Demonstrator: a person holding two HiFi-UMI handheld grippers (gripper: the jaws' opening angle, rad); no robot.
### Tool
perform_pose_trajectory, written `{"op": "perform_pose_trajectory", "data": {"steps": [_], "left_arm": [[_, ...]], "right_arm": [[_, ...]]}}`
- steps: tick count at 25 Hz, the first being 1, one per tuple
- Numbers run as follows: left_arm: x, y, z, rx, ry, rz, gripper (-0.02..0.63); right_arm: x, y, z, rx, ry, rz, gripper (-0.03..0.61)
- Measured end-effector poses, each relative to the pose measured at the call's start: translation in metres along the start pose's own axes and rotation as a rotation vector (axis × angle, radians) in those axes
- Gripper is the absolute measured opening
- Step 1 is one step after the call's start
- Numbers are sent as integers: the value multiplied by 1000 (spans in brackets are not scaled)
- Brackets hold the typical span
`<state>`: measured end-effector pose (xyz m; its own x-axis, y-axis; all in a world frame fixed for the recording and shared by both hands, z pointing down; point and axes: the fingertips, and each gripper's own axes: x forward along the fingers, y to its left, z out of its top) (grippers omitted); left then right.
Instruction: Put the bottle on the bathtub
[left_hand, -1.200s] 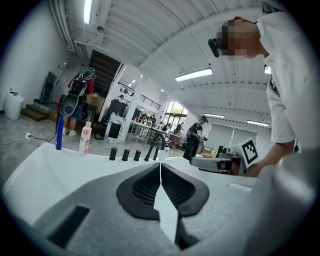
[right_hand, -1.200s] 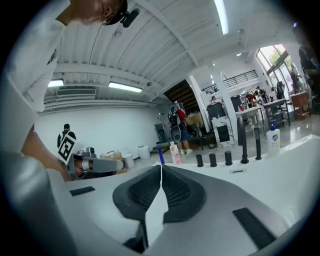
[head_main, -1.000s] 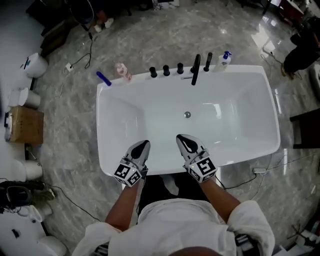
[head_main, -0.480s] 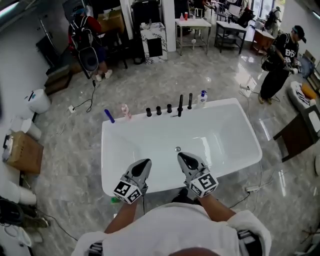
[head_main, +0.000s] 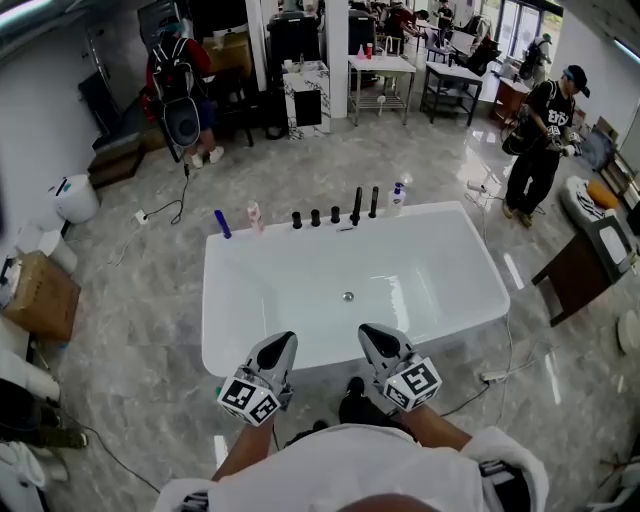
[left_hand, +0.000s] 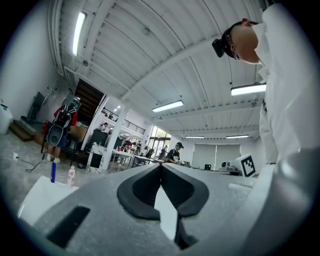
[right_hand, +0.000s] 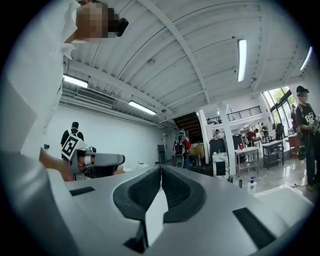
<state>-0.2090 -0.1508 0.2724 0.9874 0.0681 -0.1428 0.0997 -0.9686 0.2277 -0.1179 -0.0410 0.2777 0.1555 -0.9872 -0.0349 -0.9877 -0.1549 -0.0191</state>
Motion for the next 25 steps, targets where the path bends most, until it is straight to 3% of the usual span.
{"op": "perform_pose_trajectory", "data": {"steps": [4, 9, 12, 15, 20, 25], "left_arm": [[-21, -10, -23, -15, 47, 23, 17], [-27, -36, -20, -16, 81, 56, 16], [-18, -69, -16, -32, 72, 62, 17], [3, -109, -21, 4, 84, 18, 17], [19, -161, -40, 8, 109, 4, 17], [1, -183, -49, 39, 10, 109, 17]], "right_arm": [[-16, 10, 5, -8, -3, 21, 17], [-37, 12, 22, 43, -46, 59, 17], [-59, 3, 25, 103, -54, 70, 17], [-90, -5, 36, 78, -90, 102, 17], [-139, -23, 13, 153, -57, 83, 17], [-179, -25, -5, 174, -50, 96, 17]]}}
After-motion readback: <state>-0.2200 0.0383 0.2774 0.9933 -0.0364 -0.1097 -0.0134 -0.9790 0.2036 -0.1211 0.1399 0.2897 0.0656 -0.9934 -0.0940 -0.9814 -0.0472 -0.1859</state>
